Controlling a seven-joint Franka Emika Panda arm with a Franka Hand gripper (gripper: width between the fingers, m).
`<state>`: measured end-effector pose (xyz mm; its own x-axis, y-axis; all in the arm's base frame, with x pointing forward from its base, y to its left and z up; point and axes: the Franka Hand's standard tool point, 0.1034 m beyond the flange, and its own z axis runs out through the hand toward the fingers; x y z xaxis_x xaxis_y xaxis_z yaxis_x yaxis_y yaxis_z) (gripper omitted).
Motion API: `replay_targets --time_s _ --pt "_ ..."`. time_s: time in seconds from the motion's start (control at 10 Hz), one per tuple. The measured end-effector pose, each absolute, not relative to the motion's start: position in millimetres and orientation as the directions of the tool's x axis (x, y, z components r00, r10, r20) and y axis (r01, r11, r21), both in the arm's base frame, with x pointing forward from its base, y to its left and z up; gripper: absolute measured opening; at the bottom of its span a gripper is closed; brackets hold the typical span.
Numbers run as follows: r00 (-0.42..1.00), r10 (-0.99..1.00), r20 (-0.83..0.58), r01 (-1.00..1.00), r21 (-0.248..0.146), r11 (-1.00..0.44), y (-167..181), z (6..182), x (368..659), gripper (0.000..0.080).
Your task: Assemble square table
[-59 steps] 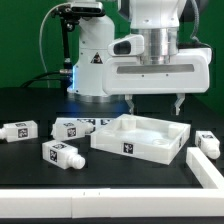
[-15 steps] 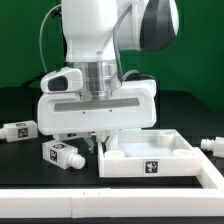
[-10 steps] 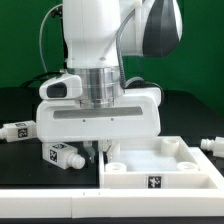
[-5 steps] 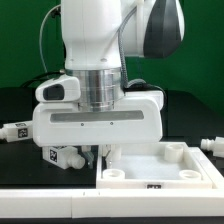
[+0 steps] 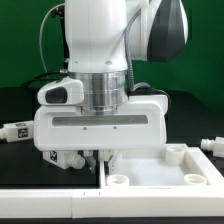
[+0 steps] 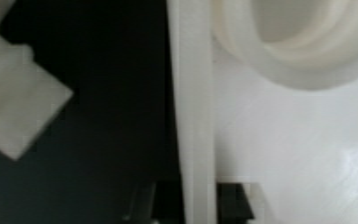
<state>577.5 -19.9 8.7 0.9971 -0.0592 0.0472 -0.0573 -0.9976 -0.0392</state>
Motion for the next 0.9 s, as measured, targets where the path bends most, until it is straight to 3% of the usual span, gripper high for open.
replay_targets --time_s 0.3,0.4,0.5,0.6,0.7,0.8,0.9 --pt "0.998 -0.055 0.043 -0.053 -0.038 -0.998 -19 9.9 576 0.0048" --pt "0.998 -0.051 0.025 -0.05 -0.052 -0.997 -15 22.4 573 0.0273" --pt "0.999 -0.041 0.016 -0.04 -0.062 -0.997 -6 37.2 571 0.0273" --pt "1.0 -0.007 0.012 -0.006 -0.069 -0.998 11 56.3 569 0.0474" --pt "1.0 0.023 0.018 0.024 -0.06 -0.998 31 73.9 567 0.0589" --pt "0.998 0.056 0.024 0.057 -0.057 -0.997 40 78.3 567 0.0589" --pt "0.999 0.05 0.019 0.051 -0.056 -0.997 37 75.2 566 0.0639"
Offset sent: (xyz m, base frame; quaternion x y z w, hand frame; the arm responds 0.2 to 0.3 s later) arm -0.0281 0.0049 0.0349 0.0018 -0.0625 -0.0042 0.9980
